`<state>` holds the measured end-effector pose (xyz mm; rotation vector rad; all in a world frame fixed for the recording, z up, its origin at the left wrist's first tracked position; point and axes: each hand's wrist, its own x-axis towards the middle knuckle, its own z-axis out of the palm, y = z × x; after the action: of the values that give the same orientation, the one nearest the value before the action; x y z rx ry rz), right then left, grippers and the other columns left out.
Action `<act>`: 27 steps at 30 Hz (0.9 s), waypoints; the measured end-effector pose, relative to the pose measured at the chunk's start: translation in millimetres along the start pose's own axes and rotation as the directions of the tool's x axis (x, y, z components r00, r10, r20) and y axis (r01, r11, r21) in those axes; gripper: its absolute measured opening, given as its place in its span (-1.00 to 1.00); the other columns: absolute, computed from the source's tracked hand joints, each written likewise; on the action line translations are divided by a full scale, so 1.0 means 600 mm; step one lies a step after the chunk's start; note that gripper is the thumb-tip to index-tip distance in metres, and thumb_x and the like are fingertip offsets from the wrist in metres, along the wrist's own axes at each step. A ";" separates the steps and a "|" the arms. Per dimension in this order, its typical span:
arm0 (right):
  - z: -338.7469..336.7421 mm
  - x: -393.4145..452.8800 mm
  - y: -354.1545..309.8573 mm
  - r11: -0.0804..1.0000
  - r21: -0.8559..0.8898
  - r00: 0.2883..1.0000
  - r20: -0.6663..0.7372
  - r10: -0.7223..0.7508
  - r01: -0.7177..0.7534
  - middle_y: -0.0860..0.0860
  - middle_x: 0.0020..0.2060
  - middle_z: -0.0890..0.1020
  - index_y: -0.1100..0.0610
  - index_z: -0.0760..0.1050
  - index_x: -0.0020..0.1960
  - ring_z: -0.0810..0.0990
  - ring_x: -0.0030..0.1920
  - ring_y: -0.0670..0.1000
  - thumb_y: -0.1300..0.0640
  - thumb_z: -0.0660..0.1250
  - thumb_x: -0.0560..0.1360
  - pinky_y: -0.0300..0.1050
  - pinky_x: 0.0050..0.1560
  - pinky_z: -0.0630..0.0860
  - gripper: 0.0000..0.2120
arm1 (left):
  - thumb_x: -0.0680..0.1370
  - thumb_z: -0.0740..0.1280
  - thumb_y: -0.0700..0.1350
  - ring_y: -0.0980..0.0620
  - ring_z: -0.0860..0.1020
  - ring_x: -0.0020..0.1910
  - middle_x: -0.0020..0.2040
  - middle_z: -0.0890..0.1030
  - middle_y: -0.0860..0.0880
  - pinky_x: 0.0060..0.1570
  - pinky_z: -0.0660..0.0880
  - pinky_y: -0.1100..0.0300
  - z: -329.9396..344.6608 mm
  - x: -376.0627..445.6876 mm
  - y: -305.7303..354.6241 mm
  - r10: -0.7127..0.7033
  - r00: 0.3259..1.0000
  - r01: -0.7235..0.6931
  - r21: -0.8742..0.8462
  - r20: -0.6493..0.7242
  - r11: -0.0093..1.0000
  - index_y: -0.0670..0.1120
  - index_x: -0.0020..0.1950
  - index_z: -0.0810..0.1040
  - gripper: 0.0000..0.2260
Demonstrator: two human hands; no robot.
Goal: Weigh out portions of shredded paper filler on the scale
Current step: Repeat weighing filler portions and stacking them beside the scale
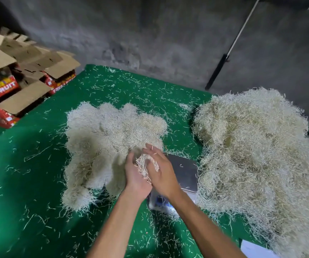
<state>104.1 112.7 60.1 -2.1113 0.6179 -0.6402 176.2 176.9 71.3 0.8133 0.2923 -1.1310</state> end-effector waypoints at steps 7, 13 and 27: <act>0.071 0.030 0.014 0.954 -0.270 0.990 0.020 0.141 -0.130 -0.02 -0.07 0.62 0.01 0.51 0.15 0.62 -0.08 -0.02 -0.19 0.01 0.69 0.07 0.09 0.60 -0.61 | 0.58 0.16 0.35 -0.20 0.62 0.24 0.32 0.60 -0.21 0.25 0.49 -0.25 -0.058 0.052 0.031 -0.052 0.997 0.059 -0.103 0.064 0.993 -0.10 0.38 0.54 -0.38; 0.086 0.170 -0.002 0.915 -0.148 0.894 0.202 0.400 -0.375 0.14 -0.01 0.67 0.29 0.35 0.47 0.68 0.02 0.05 -0.32 -0.03 0.67 -0.05 0.07 0.63 -0.27 | 0.44 0.23 0.39 -0.18 0.29 0.53 0.51 0.41 -0.18 0.48 0.10 -0.37 -0.127 0.053 0.008 -0.081 0.987 0.107 -0.190 0.141 0.976 -0.01 0.46 0.51 -0.29; -0.032 0.078 0.122 0.950 0.190 0.947 -0.162 0.278 -0.246 -0.04 0.15 0.68 0.10 0.59 0.27 0.63 0.19 -0.13 0.01 0.05 0.73 -0.14 0.29 0.51 -0.63 | 0.54 0.12 0.43 -0.16 0.44 0.43 0.40 0.55 -0.15 0.52 0.16 -0.19 -0.032 0.088 -0.097 -0.260 0.944 0.267 -0.007 0.200 0.964 -0.06 0.51 0.41 -0.27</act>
<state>112.2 33.2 20.7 -1.7855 0.9016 -0.7169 150.8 143.6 2.3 0.6366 0.2584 -1.4447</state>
